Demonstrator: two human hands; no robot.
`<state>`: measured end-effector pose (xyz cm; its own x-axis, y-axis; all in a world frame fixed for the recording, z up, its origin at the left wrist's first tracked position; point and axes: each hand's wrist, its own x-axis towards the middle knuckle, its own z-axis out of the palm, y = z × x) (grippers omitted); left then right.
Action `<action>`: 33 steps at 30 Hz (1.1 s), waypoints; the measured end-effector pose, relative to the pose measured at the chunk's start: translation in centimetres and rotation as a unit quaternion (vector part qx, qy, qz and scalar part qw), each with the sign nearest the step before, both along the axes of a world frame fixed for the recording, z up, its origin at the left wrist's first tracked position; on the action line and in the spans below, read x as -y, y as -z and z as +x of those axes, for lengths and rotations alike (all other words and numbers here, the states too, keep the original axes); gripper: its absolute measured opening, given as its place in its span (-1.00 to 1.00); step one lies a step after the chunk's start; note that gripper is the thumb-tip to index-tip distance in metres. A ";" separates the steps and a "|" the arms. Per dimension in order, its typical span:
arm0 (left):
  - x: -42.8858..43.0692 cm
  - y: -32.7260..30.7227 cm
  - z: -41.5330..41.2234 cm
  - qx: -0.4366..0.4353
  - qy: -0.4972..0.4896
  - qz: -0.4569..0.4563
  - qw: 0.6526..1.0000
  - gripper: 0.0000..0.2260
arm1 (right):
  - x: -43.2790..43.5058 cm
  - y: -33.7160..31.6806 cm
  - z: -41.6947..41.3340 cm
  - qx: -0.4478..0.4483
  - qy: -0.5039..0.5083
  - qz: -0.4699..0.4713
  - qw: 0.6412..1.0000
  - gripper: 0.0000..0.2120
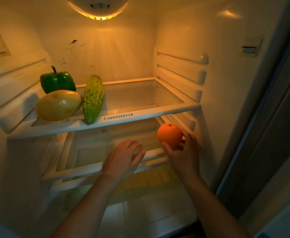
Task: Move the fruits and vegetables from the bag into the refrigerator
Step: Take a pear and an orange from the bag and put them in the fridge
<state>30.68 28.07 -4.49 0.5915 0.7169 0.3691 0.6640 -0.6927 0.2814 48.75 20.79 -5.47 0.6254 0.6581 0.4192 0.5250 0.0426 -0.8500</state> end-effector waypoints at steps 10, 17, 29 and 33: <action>0.3 -0.1 0.2 -0.013 0.001 0.008 1.000 -0.42 | 0.4 -0.4 -0.6 0.086 0.014 0.005 0.996 -0.25; 0.1 0.1 0.3 -0.009 0.002 0.022 1.000 -0.44 | 1.1 -0.7 0.1 0.163 0.012 0.000 0.987 -0.26; 0.2 0.0 0.1 -0.015 -0.002 0.028 1.000 -0.46 | -2.6 -1.4 -0.3 0.179 0.005 0.004 0.984 -0.36; 0.2 -0.1 0.1 -0.019 -0.004 0.033 0.999 -0.48 | -2.6 -1.2 -0.4 0.172 0.005 0.006 0.985 -0.35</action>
